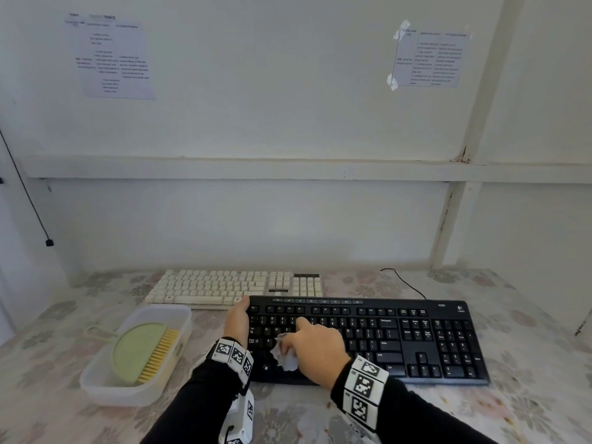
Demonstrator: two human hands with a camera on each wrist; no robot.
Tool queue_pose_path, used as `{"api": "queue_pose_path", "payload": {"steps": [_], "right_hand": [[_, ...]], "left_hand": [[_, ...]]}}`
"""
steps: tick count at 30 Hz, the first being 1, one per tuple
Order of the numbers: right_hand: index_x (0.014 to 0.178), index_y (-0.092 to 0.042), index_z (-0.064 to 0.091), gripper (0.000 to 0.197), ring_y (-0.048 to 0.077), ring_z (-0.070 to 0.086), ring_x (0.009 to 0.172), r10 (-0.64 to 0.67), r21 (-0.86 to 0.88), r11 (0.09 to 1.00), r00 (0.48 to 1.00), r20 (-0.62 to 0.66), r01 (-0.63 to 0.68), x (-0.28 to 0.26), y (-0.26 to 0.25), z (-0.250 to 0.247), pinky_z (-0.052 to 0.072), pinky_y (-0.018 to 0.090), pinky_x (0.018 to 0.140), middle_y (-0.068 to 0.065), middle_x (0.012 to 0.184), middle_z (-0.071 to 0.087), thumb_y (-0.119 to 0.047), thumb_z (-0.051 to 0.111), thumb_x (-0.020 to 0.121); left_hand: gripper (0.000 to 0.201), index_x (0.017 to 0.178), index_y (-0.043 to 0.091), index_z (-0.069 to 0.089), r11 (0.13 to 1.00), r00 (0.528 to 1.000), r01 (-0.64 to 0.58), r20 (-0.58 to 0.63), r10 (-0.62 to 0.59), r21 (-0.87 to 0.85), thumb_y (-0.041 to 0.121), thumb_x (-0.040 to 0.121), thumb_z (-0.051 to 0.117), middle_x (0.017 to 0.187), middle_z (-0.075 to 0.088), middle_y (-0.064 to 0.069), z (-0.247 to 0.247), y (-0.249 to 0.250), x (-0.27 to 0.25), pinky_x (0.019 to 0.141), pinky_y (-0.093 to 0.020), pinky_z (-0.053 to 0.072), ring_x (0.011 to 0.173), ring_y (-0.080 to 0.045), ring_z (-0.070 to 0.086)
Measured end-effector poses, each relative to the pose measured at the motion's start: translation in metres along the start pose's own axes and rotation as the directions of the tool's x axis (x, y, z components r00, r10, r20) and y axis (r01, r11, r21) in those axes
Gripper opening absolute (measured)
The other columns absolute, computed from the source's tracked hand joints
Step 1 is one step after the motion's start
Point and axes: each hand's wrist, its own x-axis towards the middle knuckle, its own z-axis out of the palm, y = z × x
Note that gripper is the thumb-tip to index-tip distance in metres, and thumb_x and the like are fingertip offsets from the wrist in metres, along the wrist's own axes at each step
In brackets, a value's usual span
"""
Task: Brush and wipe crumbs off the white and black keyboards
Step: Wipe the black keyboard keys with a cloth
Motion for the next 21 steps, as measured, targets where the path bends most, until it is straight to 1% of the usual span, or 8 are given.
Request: {"api": "queue_pose_path", "payload": {"steps": [2,3,8,11,13,14,18,21], "right_hand": [[0.115,-0.031,0.057,0.036,0.026,0.046,0.075,0.039,0.017,0.999,0.999,-0.019,-0.038,-0.005,0.015,0.001,0.027,0.023,0.048,0.000,0.096,0.031,-0.007,0.056,0.087],[0.113,-0.032,0.057,0.034,0.024,0.043,0.074,0.061,0.029,0.998,0.998,-0.030,-0.060,-0.008,0.023,0.002,0.030,0.023,0.050,-0.002,0.095,0.030,-0.009,0.056,0.088],[0.105,-0.035,0.056,0.024,0.020,0.041,0.077,0.189,0.087,0.979,0.981,-0.050,-0.184,-0.036,0.060,-0.004,0.037,0.027,0.065,-0.006,0.096,0.030,-0.017,0.051,0.089],[0.087,-0.039,0.050,0.017,0.017,0.045,0.078,0.295,0.133,0.949,0.954,-0.061,-0.285,-0.055,0.083,-0.006,0.040,0.028,0.068,-0.006,0.095,0.034,-0.022,0.048,0.088],[0.076,-0.040,0.044,0.021,0.015,0.048,0.078,0.380,0.176,0.915,0.922,-0.077,-0.363,-0.065,0.101,-0.005,0.043,0.028,0.068,-0.008,0.095,0.037,-0.023,0.048,0.087],[0.073,-0.040,0.044,0.023,0.014,0.049,0.078,0.419,0.191,0.898,0.904,-0.086,-0.397,-0.070,0.110,-0.005,0.043,0.028,0.068,-0.008,0.094,0.038,-0.022,0.048,0.087],[0.063,-0.040,0.044,0.031,0.013,0.054,0.077,0.562,0.225,0.818,0.820,-0.109,-0.530,-0.088,0.149,-0.004,0.047,0.027,0.070,-0.008,0.089,0.039,-0.021,0.046,0.088],[0.061,-0.039,0.046,0.036,0.013,0.056,0.072,0.663,0.250,0.740,0.739,-0.119,-0.624,-0.097,0.180,0.001,0.043,0.023,0.059,-0.008,0.092,0.044,-0.018,0.040,0.088]], "left_hand": [[0.062,0.123,0.004,0.058,1.000,0.999,-0.011,-0.030,0.011,-0.011,0.052,0.086,0.049,0.121,0.062,-0.018,0.000,0.000,0.001,0.095,-0.049,0.048,0.110,-0.036,0.060],[0.066,0.126,0.005,0.056,1.000,0.999,-0.012,-0.051,0.012,0.001,0.054,0.083,0.051,0.126,0.060,-0.017,-0.001,-0.001,0.004,0.101,-0.051,0.043,0.115,-0.035,0.057],[0.054,0.125,0.008,0.058,1.000,0.998,0.013,-0.069,-0.012,0.022,0.048,0.092,0.044,0.119,0.064,-0.016,0.002,0.007,-0.012,0.100,-0.052,0.043,0.110,-0.034,0.060],[0.065,0.127,0.010,0.057,1.000,0.999,0.021,-0.044,-0.020,0.023,0.057,0.082,0.049,0.121,0.063,-0.014,-0.003,0.001,0.001,0.100,-0.051,0.043,0.111,-0.033,0.060],[0.085,0.132,0.010,0.053,0.999,0.998,0.040,-0.044,-0.038,0.029,0.064,0.066,0.056,0.129,0.059,-0.012,-0.010,-0.011,0.024,0.102,-0.051,0.041,0.117,-0.031,0.057],[0.086,0.132,0.010,0.053,0.999,0.998,0.040,-0.052,-0.039,0.023,0.064,0.065,0.056,0.129,0.059,-0.012,-0.012,-0.014,0.030,0.102,-0.051,0.041,0.117,-0.031,0.057],[0.076,0.132,0.009,0.053,1.000,0.997,0.015,-0.073,-0.014,0.023,0.058,0.074,0.051,0.127,0.060,-0.014,-0.007,-0.005,0.016,0.101,-0.052,0.042,0.115,-0.033,0.058],[0.062,0.129,0.008,0.054,0.999,0.998,0.001,-0.056,0.001,0.035,0.052,0.087,0.046,0.122,0.062,-0.015,-0.002,0.003,0.001,0.099,-0.054,0.044,0.111,-0.034,0.060]]}}
